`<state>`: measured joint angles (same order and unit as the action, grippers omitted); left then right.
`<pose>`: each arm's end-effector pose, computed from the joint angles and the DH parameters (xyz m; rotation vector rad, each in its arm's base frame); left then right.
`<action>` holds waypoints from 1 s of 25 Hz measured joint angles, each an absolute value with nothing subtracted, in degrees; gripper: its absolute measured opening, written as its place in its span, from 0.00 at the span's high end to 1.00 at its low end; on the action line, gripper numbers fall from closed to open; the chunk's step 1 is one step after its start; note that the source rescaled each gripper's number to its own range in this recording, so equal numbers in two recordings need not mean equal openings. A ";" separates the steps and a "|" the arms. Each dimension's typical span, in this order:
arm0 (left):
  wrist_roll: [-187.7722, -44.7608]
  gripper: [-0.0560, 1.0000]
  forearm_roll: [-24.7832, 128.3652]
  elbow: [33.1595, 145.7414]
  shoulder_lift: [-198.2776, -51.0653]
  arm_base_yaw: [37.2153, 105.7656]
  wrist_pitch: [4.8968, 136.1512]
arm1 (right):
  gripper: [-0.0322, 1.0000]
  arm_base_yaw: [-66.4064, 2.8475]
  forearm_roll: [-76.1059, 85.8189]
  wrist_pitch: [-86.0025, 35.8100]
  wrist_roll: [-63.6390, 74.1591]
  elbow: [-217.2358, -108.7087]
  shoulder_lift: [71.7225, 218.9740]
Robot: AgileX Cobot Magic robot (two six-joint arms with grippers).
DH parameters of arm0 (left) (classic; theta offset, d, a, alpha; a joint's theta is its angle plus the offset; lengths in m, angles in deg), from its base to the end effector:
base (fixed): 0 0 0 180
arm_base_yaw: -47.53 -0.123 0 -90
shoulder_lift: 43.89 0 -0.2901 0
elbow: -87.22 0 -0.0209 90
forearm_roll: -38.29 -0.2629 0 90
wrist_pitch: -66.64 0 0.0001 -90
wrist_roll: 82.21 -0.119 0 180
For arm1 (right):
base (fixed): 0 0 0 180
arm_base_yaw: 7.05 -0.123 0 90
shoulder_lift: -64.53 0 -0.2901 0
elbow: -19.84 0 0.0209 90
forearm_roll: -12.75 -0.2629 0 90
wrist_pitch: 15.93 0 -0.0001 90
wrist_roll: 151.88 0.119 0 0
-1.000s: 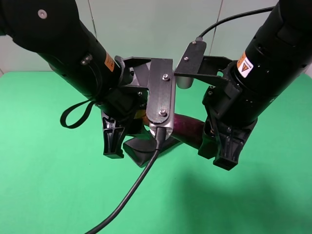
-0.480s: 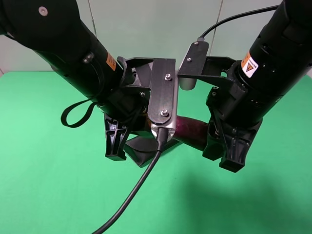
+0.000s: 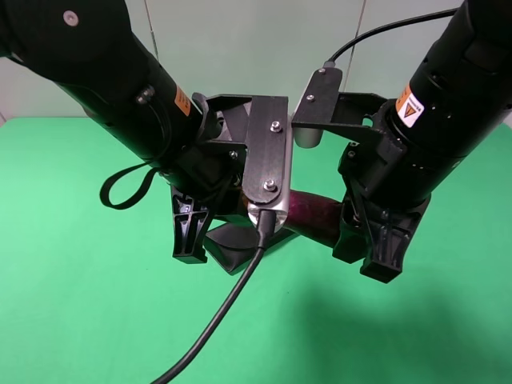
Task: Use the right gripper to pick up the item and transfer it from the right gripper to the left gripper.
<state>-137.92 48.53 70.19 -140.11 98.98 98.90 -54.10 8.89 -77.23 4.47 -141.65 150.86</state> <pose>0.2086 -0.2799 0.2296 1.9429 1.6248 -0.1511 0.1784 0.2020 0.2500 -1.6554 2.3971 0.1617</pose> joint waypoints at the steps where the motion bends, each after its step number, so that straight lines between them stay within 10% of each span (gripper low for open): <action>1: -137.92 0.93 48.53 70.19 -140.11 98.98 98.90 | 0.97 -54.10 8.89 -77.23 4.47 -141.65 150.86; 5: -137.92 0.93 48.53 70.19 -140.11 98.98 98.90 | 0.91 -54.10 8.89 -77.12 4.53 -141.65 150.86; 8: -137.85 0.93 49.43 70.19 -140.11 98.98 98.96 | 0.28 -54.10 8.96 -75.06 7.71 -141.77 150.82; 11: -137.85 0.93 49.69 70.19 -140.11 98.98 98.88 | 0.06 -54.10 9.57 -74.70 9.60 -141.77 150.82; 25: -137.91 0.93 50.60 70.19 -140.11 99.16 98.54 | 0.00 -54.10 12.75 -74.60 15.41 -141.77 150.94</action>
<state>-137.91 50.60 70.19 -140.11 99.16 98.54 -54.10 12.75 -74.60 15.41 -141.77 150.94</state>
